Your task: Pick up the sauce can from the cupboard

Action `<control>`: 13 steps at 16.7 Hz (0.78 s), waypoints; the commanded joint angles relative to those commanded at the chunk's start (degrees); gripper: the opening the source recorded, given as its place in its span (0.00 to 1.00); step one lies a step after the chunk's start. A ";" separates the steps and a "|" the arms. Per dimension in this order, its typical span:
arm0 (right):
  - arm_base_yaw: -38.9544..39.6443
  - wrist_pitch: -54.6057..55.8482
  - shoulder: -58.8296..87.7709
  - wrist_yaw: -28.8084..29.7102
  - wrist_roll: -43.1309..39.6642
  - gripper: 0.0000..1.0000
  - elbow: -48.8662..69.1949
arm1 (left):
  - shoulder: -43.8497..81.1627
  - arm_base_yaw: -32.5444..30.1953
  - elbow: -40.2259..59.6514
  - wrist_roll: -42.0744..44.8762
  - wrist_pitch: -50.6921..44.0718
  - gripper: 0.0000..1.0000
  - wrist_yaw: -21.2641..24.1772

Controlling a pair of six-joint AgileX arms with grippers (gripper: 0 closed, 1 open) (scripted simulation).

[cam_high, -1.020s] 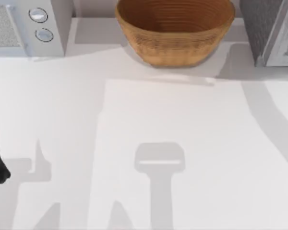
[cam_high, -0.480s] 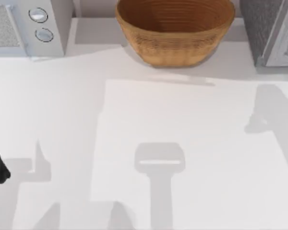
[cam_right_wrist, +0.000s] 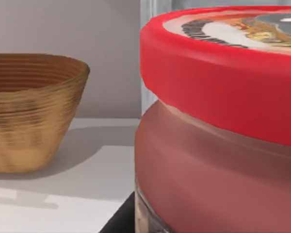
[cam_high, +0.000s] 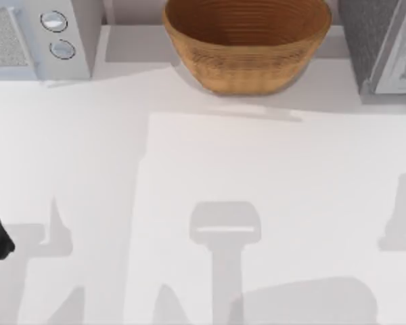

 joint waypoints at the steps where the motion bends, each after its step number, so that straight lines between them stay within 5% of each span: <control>1: -0.65 1.27 -2.27 0.09 -0.14 0.00 -2.76 | 0.00 0.00 0.00 0.00 0.00 1.00 0.00; 13: -2.52 3.28 -5.99 0.65 -1.42 0.00 -5.35 | 0.00 0.00 0.00 0.00 0.00 1.00 0.00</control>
